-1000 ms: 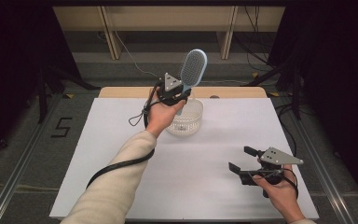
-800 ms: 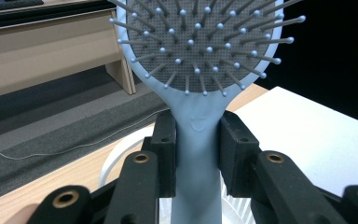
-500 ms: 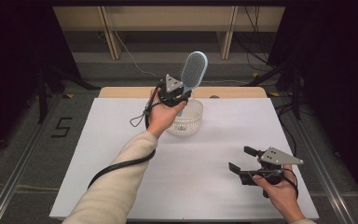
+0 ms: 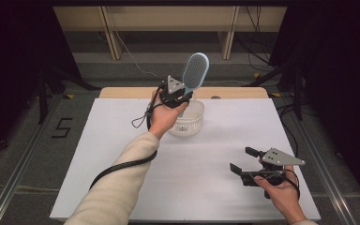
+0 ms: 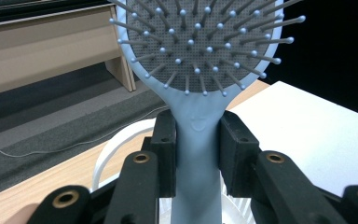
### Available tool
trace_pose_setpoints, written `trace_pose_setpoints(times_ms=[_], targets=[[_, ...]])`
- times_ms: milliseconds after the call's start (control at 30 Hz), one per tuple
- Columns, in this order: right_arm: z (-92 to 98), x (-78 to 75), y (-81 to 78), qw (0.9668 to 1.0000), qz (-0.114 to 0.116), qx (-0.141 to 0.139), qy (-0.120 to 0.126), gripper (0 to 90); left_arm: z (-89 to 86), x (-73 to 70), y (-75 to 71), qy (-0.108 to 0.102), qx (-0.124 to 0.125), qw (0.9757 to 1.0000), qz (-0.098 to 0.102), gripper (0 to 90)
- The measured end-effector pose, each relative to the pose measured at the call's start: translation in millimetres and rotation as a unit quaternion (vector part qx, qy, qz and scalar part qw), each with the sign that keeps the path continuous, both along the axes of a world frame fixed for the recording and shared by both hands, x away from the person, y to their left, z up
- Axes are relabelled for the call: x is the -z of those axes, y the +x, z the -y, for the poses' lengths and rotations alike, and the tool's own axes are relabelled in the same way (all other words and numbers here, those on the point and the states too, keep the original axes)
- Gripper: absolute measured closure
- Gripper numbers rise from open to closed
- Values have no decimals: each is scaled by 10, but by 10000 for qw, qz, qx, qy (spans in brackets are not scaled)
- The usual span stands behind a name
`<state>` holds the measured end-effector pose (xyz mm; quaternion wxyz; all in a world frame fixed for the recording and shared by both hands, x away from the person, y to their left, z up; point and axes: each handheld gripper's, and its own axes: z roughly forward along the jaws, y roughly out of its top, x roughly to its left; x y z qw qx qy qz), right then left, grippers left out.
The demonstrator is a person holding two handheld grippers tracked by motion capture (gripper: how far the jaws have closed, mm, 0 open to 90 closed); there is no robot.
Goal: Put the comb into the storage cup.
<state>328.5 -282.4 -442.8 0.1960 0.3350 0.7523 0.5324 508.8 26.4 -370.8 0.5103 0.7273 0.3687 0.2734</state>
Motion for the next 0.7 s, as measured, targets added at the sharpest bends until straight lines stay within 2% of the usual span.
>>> trace_pose_setpoints(times_ms=[700], targets=[[0,-1,-4,10000,-21,1,-3,132,11,76,23,-1,57,10000,26,696]])
